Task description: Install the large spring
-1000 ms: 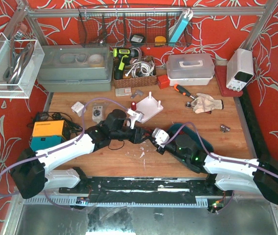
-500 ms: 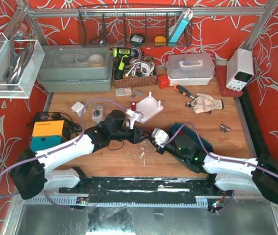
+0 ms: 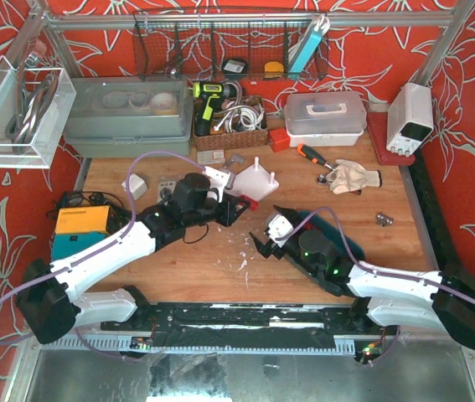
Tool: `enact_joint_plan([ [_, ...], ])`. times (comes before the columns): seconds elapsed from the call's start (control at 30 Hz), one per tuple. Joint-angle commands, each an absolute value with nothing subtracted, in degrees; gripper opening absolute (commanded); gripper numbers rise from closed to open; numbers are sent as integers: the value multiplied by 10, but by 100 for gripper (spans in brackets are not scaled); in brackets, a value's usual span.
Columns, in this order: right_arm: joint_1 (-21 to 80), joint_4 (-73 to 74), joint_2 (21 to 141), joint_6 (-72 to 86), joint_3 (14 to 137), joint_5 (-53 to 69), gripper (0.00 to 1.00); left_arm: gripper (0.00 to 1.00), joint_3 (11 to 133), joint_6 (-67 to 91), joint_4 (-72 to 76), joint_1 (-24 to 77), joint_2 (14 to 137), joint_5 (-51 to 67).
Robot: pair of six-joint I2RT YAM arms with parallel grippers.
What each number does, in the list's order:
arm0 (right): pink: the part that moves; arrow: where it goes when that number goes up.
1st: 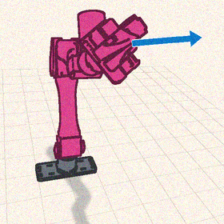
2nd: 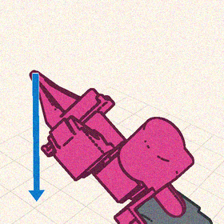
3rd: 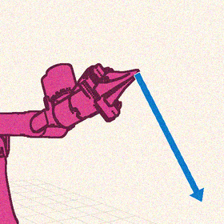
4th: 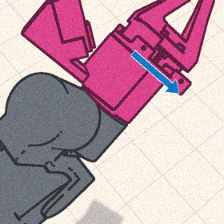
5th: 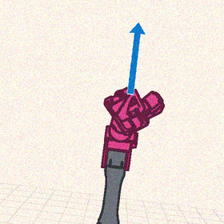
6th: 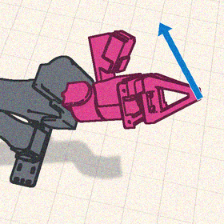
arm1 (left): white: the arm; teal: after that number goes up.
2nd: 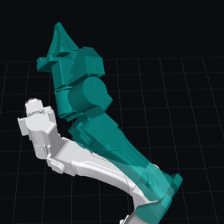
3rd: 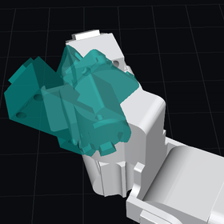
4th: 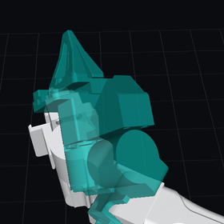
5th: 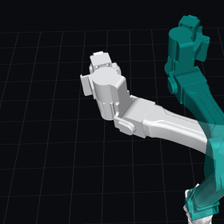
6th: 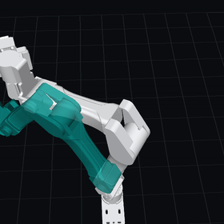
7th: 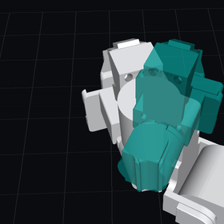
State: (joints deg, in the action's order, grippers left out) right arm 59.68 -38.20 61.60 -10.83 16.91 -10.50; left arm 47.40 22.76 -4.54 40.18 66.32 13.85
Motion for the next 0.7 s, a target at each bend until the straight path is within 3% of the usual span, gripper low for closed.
enact_joint_plan([
  [0.0, 597, -366, 587, -80, 172, -194, 99, 0, 519, 177, -74, 399, 683, 3],
  [0.1, 591, -318, 557, -33, 182, -246, 99, 0, 555, 159, -84, 398, 713, -40],
  [0.23, 563, -144, 512, 74, 237, -321, 99, 0, 621, 127, -102, 397, 781, -93],
  [0.43, 530, -122, 462, 117, 206, -377, 99, 0, 736, 94, -126, 383, 909, -123],
  [0.67, 490, -113, 425, 141, 186, -361, 99, 0, 884, 76, -186, 362, 1041, -129],
])
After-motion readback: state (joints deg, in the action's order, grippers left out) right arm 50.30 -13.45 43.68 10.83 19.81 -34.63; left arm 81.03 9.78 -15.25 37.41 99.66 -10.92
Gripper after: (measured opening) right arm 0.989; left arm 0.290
